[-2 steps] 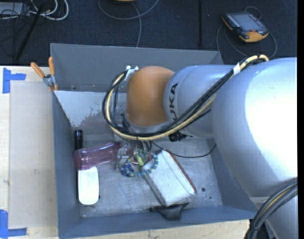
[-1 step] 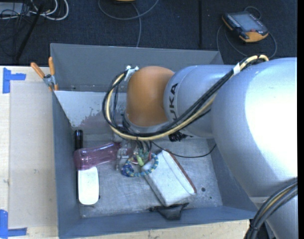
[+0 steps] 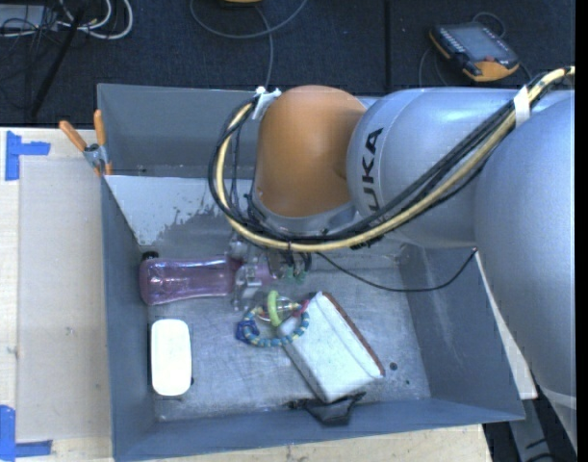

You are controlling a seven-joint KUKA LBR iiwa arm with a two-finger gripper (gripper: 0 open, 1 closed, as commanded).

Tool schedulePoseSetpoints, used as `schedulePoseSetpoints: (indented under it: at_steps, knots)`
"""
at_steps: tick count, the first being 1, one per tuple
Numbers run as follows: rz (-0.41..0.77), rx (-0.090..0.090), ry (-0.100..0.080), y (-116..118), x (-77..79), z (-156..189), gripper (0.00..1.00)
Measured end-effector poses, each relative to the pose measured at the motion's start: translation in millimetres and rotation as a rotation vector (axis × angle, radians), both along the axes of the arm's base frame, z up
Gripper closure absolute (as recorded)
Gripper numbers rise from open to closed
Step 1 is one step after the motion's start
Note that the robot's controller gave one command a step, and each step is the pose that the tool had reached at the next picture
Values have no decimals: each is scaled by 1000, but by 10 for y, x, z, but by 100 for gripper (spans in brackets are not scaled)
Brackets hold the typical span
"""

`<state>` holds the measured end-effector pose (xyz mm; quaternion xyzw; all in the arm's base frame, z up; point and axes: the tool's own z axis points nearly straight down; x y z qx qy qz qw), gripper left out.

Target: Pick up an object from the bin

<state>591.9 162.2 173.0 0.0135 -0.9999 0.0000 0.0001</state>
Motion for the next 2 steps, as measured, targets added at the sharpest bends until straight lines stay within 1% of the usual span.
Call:
schedulePoseSetpoints:
  at_steps: [1,2]
  knots:
    - [0,0,0,-1,0,0,100]
    - [-4,-1,4,-12,-69,455,100]
